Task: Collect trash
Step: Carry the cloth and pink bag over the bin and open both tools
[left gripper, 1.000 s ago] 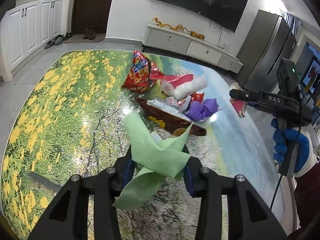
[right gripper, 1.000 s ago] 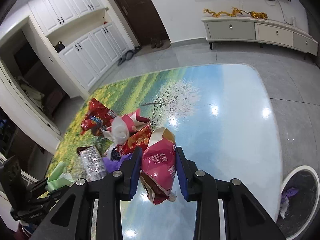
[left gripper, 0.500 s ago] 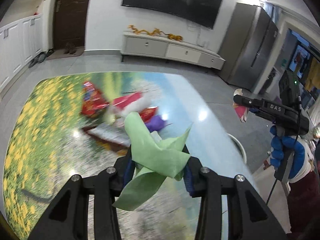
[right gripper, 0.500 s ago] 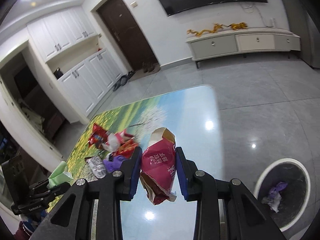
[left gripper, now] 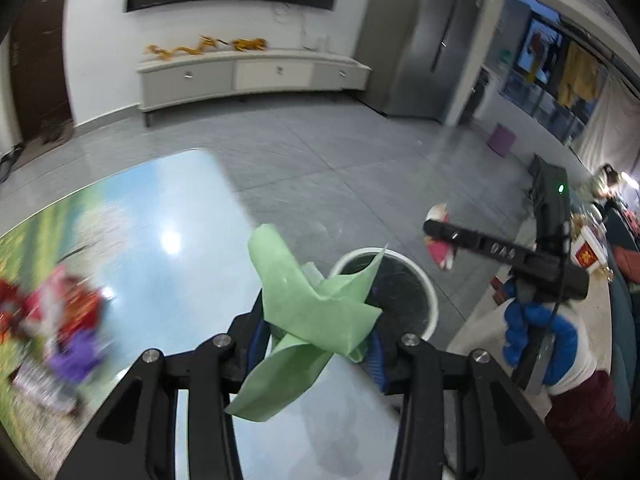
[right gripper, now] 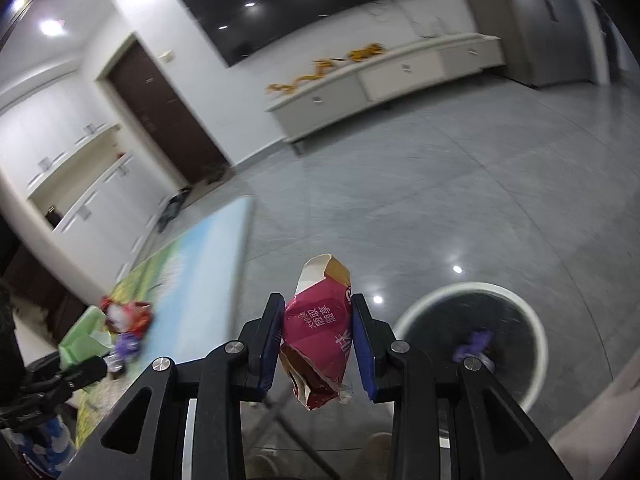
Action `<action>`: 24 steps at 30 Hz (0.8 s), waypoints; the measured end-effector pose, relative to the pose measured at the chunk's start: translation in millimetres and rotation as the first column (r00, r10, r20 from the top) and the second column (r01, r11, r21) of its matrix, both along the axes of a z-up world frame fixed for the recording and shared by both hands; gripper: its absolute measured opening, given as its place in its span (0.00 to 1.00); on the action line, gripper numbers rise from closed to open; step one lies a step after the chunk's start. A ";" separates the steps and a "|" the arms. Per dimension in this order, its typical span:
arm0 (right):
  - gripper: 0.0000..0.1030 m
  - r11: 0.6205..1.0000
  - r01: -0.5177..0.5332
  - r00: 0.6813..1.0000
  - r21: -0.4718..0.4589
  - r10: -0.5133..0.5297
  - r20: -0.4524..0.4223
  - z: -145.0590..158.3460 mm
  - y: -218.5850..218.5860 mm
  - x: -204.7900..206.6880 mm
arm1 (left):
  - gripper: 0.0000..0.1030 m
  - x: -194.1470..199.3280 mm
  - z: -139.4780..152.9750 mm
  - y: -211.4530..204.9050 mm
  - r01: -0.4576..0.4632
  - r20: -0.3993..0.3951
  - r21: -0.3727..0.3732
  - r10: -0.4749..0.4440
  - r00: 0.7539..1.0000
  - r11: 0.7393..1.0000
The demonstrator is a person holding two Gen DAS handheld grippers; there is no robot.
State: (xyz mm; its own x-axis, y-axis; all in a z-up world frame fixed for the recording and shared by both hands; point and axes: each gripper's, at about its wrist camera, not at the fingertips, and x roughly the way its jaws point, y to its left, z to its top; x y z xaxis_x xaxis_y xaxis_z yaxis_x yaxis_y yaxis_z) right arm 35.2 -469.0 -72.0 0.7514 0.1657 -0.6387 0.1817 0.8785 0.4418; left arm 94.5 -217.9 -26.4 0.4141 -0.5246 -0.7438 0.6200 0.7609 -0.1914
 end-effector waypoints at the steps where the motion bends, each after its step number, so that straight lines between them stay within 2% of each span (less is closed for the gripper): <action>1: 0.30 1.000 0.019 1.000 0.002 -0.019 -0.011 -5.4 -8.7 -1.2 | 0.39 6.5 -4.3 -20.4 0.020 -0.015 0.008 -0.019 1.000 1.000; 7: 0.31 0.995 0.101 0.991 0.025 -0.098 -0.091 -44.5 -55.9 -5.0 | 0.41 30.5 -26.2 -99.0 0.079 -0.075 0.034 -0.076 0.994 0.996; 12: 0.33 0.988 0.147 0.979 0.046 -0.139 -0.152 -76.3 -80.1 -7.4 | 0.49 41.1 -45.4 -147.2 0.104 -0.120 0.038 -0.099 0.988 0.994; 15: 0.35 0.984 0.170 0.972 0.049 -0.159 -0.174 -88.7 -88.8 -9.6 | 0.50 46.2 -56.4 -164.7 0.109 -0.162 0.019 -0.105 0.981 0.994; 18: 0.44 0.979 0.196 0.966 0.049 -0.184 -0.184 -94.3 -93.9 -13.7 | 0.58 52.1 -61.5 -174.2 0.101 -0.182 -0.002 -0.100 0.978 0.995; 24: 0.45 0.975 0.218 0.960 0.035 -0.208 -0.185 -91.3 -93.0 -23.7 | 0.59 51.8 -60.3 -177.0 0.086 -0.179 -0.011 -0.087 0.980 0.996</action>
